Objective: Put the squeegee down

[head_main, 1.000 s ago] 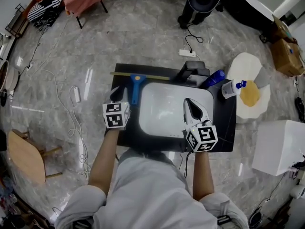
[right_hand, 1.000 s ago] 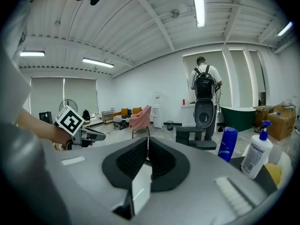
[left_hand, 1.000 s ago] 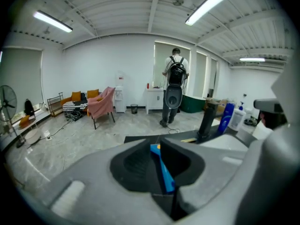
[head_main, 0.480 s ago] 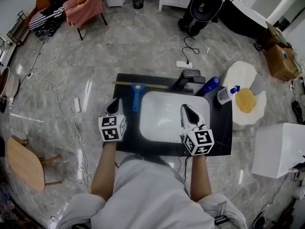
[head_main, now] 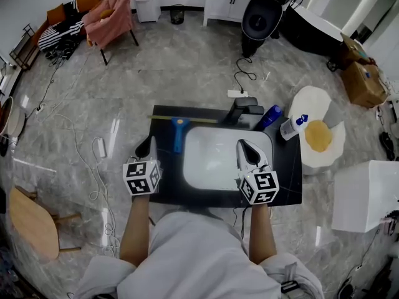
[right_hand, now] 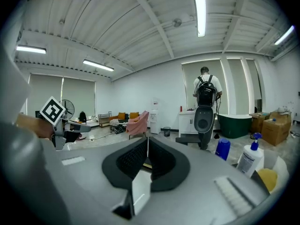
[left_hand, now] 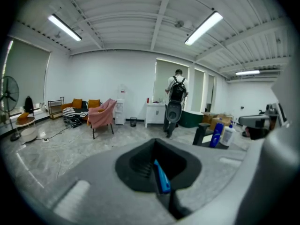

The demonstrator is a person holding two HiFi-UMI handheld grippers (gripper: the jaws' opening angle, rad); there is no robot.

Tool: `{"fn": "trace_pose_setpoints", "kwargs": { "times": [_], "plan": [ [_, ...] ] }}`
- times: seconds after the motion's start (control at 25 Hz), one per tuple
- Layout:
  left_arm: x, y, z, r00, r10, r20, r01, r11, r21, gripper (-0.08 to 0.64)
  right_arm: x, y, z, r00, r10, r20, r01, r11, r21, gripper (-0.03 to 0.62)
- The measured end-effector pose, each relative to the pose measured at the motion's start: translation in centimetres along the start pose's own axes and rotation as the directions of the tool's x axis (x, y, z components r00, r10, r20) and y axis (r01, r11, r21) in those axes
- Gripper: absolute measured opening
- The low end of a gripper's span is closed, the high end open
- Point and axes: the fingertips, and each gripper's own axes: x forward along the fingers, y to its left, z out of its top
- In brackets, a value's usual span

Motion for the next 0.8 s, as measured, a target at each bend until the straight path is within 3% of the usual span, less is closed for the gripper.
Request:
{"fn": "trace_pose_setpoints", "kwargs": {
  "times": [0.52,0.8],
  "plan": [
    [-1.6,-0.7,2.9,0.994,-0.053,0.097,0.051,0.998,0.025,-0.002,-1.8,-0.9,1.4,0.998,-0.053,0.018,0.053,0.998,-0.027,0.009],
    [-2.5,0.4,3.6,0.993,-0.041,0.114,0.039,0.999,0.020,-0.002,-2.0,-0.2,2.3,0.998,-0.052,0.029,0.053,0.998,-0.033,0.009]
  ]
}}
